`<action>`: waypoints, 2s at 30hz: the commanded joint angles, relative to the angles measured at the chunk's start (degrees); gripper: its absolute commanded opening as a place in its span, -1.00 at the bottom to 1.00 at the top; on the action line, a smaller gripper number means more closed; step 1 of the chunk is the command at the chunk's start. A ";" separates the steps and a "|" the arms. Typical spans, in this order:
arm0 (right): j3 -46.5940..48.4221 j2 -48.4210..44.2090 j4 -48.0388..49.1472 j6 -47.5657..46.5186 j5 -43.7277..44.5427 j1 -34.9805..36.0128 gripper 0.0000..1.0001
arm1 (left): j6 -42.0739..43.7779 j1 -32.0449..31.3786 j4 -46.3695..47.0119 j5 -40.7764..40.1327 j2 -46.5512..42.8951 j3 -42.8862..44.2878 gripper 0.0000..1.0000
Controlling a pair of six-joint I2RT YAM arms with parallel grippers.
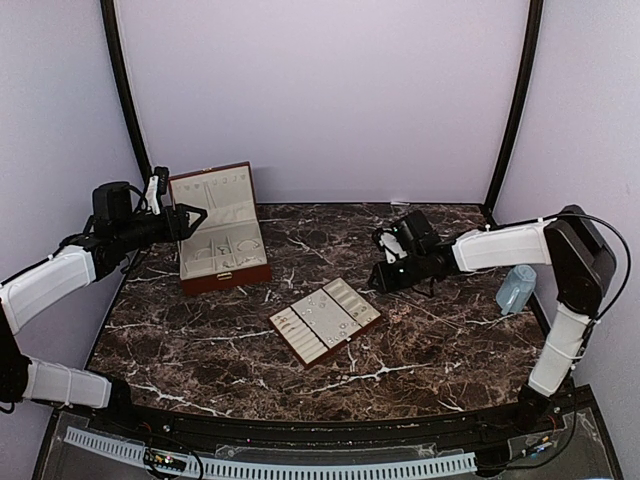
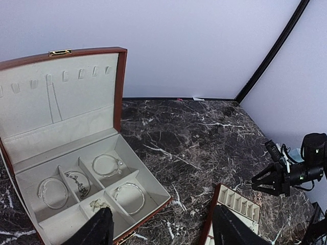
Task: Organize the mixed jewelry
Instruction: Position the necklace at the center of the board, then pick up the compartment layer from the center of the board.
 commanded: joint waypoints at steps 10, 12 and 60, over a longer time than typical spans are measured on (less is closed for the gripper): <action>8.04 5.86 -6.38 -8.18 -2.09 3.19 -0.45 | 0.75 0.39 0.53 -0.06 -1.37 -0.19 0.38; 8.34 6.39 -7.13 -8.35 -0.74 3.37 -0.47 | 0.79 0.39 0.49 -0.05 -1.43 -0.18 0.38; 11.52 9.15 -9.26 -9.50 0.71 5.24 -0.61 | 0.83 0.39 0.53 -0.81 -1.90 -0.44 0.38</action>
